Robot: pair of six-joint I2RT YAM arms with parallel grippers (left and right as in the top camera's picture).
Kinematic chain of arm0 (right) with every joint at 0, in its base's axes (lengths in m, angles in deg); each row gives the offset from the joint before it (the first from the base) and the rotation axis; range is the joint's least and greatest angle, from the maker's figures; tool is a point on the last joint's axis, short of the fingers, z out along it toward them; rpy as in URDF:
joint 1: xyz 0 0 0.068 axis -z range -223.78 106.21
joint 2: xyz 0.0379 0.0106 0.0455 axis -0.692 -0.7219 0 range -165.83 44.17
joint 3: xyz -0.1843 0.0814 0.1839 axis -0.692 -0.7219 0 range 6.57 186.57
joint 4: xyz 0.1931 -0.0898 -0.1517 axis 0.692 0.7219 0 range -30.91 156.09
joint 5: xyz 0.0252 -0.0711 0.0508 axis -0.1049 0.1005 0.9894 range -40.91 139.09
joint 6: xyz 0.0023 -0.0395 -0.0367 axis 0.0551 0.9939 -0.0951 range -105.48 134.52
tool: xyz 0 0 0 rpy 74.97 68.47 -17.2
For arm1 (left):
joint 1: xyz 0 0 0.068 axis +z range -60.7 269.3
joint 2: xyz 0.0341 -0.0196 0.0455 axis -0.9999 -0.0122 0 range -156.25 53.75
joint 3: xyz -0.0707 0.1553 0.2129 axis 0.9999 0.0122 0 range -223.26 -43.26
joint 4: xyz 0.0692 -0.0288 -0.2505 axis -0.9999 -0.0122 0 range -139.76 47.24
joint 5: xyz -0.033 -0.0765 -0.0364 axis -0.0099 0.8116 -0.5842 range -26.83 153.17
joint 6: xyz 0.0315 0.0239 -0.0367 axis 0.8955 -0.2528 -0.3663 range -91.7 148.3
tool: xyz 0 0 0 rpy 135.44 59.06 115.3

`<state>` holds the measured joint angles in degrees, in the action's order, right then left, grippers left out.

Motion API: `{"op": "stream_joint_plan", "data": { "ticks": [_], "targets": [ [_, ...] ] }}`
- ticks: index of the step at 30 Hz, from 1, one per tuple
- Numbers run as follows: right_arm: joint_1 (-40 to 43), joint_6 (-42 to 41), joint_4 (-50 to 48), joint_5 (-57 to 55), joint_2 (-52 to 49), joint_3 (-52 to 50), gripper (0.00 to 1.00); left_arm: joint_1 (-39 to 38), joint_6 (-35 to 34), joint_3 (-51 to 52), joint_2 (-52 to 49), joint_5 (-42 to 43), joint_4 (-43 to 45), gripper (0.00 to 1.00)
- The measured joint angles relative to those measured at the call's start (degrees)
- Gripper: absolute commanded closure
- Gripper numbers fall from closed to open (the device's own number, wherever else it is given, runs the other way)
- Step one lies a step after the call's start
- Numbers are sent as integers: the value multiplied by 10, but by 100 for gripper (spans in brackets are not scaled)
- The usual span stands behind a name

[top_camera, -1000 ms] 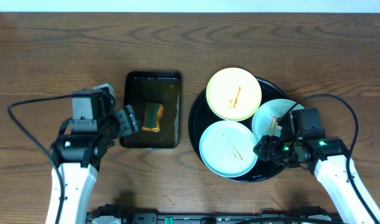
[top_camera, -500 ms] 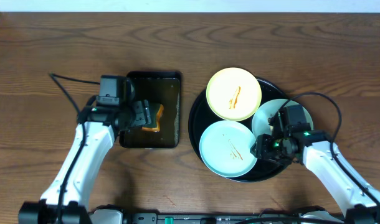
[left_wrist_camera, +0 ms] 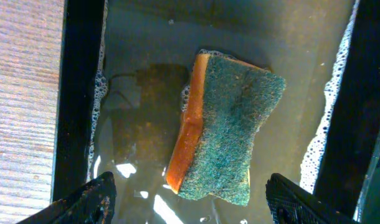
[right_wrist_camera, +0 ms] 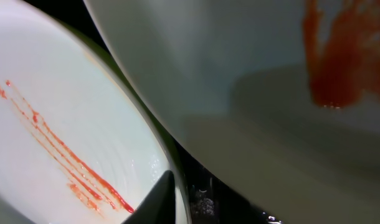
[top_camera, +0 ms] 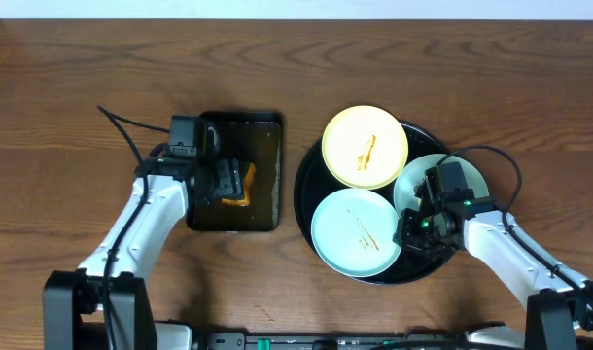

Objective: Clean dirty plates on tray and stack at the side

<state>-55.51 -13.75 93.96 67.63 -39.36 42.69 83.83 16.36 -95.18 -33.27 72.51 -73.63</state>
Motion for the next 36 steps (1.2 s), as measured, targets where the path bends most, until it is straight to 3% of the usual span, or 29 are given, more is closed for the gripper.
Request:
{"op": "stream_joint_plan", "data": {
  "ticks": [14, 29, 36],
  "targets": [
    [0, 0, -11, 1, 0, 0, 98, -36, 7, 0, -2, 0, 1, 22],
    [0, 0, -21, -1, -1, 0, 99, -41, 19, 0, -3, -12, 5, 22],
    [0, 0, -21, -1, -1, 0, 99, -41, 23, 0, -23, -18, 47, 23]
  ]
}}
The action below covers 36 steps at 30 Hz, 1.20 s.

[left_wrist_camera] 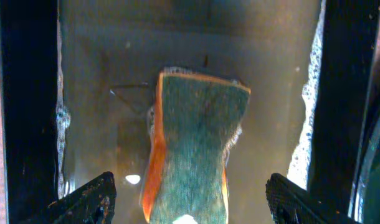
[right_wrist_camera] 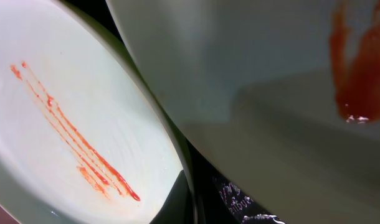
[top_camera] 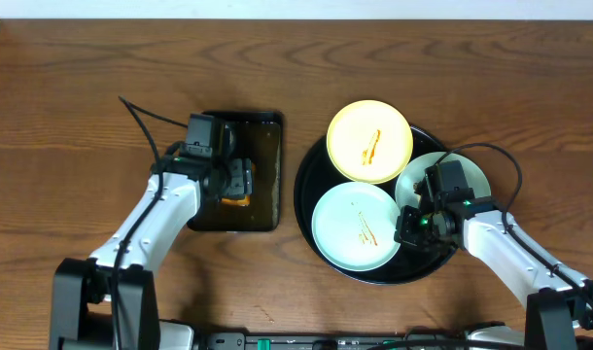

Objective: Clean dirty plates on tray and stack at the side

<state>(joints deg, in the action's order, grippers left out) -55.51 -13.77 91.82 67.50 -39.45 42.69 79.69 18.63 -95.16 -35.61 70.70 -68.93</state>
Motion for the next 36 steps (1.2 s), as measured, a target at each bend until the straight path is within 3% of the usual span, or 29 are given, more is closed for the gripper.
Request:
{"op": "stream_joint_plan", "data": {
  "ticks": [5, 16, 17, 18, 21, 29, 36],
  "targets": [
    [0, 0, 0, 0, 0, 0, 99, 0, 5, 0, -24, 0, 14, 27],
    [0, 0, 0, 0, 0, -1, 99, 0, 7, 0, -77, -1, 37, 60],
    [0, 0, 0, 0, 0, -1, 99, -1, 6, 0, -77, -1, 37, 65],
    [0, 0, 0, 0, 0, -1, 99, -1, 6, 0, -77, -1, 38, 77],
    [0, 0, 0, 0, 0, -1, 99, -1, 10, 0, -77, 0, 40, 92],
    [0, 0, 0, 0, 0, -1, 99, -1, 7, 0, -66, 0, 36, 93],
    [0, 0, 0, 0, 0, -1, 99, -1, 5, 0, 7, -2, 9, 92]
  ]
}}
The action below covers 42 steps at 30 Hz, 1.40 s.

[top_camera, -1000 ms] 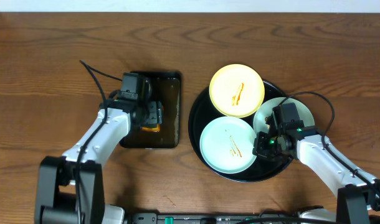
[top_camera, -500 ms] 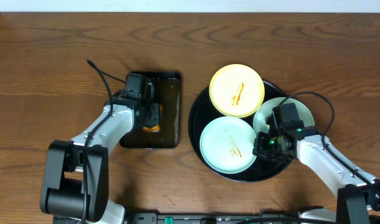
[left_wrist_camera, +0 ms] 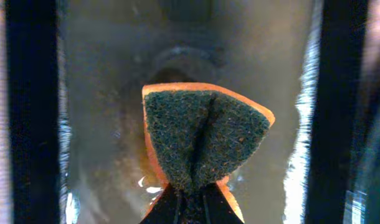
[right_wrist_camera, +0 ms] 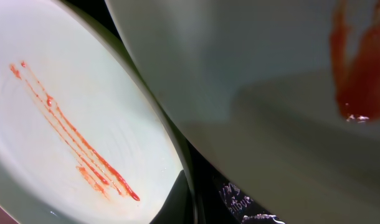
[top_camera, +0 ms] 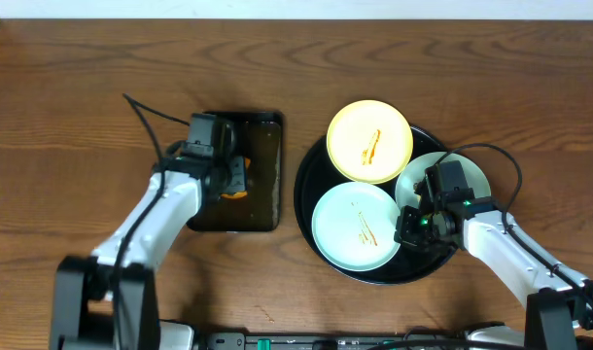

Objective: Clean dirty plates on tray and stack at the side

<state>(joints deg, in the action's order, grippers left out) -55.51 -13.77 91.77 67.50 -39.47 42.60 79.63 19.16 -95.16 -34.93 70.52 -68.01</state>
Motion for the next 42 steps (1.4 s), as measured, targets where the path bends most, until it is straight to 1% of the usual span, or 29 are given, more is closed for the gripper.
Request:
{"op": "stream_joint_plan", "data": {
  "ticks": [4, 8, 21, 28, 36, 42],
  "targets": [
    [0, 0, 0, 0, 0, 0, 99, 0, -9, 0, 31, 0, -4, 92],
    [0, 0, 0, 0, 0, 0, 99, 0, -19, 0, 26, 0, -5, 92],
    [0, 0, 0, 0, 0, 0, 99, 0, -35, 0, -59, 16, -2, 92],
    [0, 0, 0, 0, 0, 0, 99, -8, -50, 0, -86, 17, 1, 92],
    [0, 0, 4, 0, 0, 0, 98, -40, -57, 0, -83, 15, 1, 92],
    [0, 0, 6, 0, 0, 0, 99, -44, -57, 0, -53, 18, 0, 92]
  ]
}}
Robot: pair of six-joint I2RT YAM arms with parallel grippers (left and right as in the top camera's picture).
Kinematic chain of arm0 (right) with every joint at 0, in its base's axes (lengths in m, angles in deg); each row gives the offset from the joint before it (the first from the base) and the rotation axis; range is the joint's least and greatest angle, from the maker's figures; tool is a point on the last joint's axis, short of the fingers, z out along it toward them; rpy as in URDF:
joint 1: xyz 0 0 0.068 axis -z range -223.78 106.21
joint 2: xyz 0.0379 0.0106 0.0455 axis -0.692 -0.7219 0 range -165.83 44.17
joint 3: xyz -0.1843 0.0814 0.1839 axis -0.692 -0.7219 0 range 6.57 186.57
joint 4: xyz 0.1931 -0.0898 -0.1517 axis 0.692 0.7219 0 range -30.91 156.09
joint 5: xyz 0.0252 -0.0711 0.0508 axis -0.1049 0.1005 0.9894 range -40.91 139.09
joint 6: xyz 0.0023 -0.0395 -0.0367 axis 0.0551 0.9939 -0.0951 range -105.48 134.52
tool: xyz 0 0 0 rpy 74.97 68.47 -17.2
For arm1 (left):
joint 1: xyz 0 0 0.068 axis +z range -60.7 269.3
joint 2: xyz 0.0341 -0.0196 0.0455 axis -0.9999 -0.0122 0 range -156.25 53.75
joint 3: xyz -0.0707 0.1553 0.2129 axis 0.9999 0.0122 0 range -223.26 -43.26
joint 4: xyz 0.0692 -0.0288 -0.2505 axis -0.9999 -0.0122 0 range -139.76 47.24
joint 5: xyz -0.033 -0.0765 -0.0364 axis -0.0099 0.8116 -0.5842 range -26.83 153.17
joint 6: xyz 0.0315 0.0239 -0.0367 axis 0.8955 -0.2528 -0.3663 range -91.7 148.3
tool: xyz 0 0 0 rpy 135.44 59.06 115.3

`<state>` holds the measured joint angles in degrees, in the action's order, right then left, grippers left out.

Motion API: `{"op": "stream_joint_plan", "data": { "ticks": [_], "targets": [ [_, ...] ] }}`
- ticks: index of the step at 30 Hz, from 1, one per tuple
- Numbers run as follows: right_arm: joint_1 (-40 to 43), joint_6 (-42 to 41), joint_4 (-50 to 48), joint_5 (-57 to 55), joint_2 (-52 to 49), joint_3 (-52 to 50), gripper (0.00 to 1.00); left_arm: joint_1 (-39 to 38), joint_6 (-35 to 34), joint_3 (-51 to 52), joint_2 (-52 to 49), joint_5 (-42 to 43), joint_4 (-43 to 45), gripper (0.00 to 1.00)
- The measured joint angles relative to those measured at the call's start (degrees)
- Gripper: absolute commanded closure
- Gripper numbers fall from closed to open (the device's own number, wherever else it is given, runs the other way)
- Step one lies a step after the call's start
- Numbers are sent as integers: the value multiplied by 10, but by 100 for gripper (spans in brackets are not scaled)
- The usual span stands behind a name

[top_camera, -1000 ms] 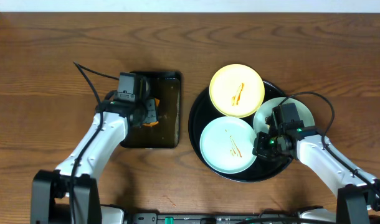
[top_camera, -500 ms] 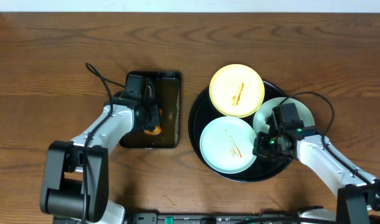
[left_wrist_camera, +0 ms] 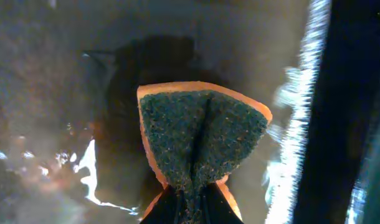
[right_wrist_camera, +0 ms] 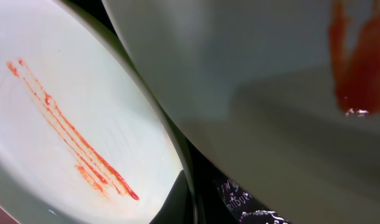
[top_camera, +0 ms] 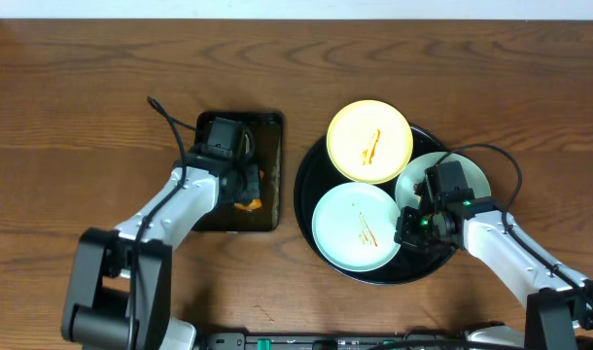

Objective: Clean dirty plates on tray and stack at the side

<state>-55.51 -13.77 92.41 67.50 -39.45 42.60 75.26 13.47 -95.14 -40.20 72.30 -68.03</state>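
A round black tray (top_camera: 306, 185) carries three smeared plates: yellow (top_camera: 369, 142), light blue (top_camera: 353, 228) and pale green (top_camera: 450, 167). In the right wrist view the light blue plate (right_wrist_camera: 65, 124) shows thin red streaks, and the pale green plate (right_wrist_camera: 258, 74) overlaps it. My right gripper (top_camera: 411, 231) sits at the light blue plate's right rim and looks shut on it; one finger (right_wrist_camera: 172, 200) shows. My left gripper (top_camera: 240, 185) is shut on a green-and-orange sponge (left_wrist_camera: 202, 134), folded in the pinch, over the soapy water in a black basin (top_camera: 269, 131).
The basin stands just left of the tray on a brown wooden table (top_camera: 83, 78). Foam lines the basin's right wall (left_wrist_camera: 296, 124). Cables trail from both arms. A pale wall edge runs along the table's far side.
My left gripper, still pinching the sponge, has shifted a little right and nearer within the basin, close to its right wall. The right gripper and the plates have not moved.
At first my left gripper hung open over the sponge lying flat in the water. Then it was lower, open around the sponge, and the plates had shifted slightly. Later it was shut on the folded sponge. It now holds the sponge near the basin's right side.
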Motion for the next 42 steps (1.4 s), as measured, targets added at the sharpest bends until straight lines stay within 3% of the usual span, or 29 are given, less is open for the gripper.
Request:
{"op": "stream_joint_plan", "data": {
  "ticks": [12, 42],
  "targets": [
    [0, 0, 0, 0, 0, 0, 99, -6, -34, 0, 16, 2, -13, 92],
    [0, 0, 3, 0, 0, 0, 99, -172, -49, 0, -1, -16, 0, 92]
  ]
}}
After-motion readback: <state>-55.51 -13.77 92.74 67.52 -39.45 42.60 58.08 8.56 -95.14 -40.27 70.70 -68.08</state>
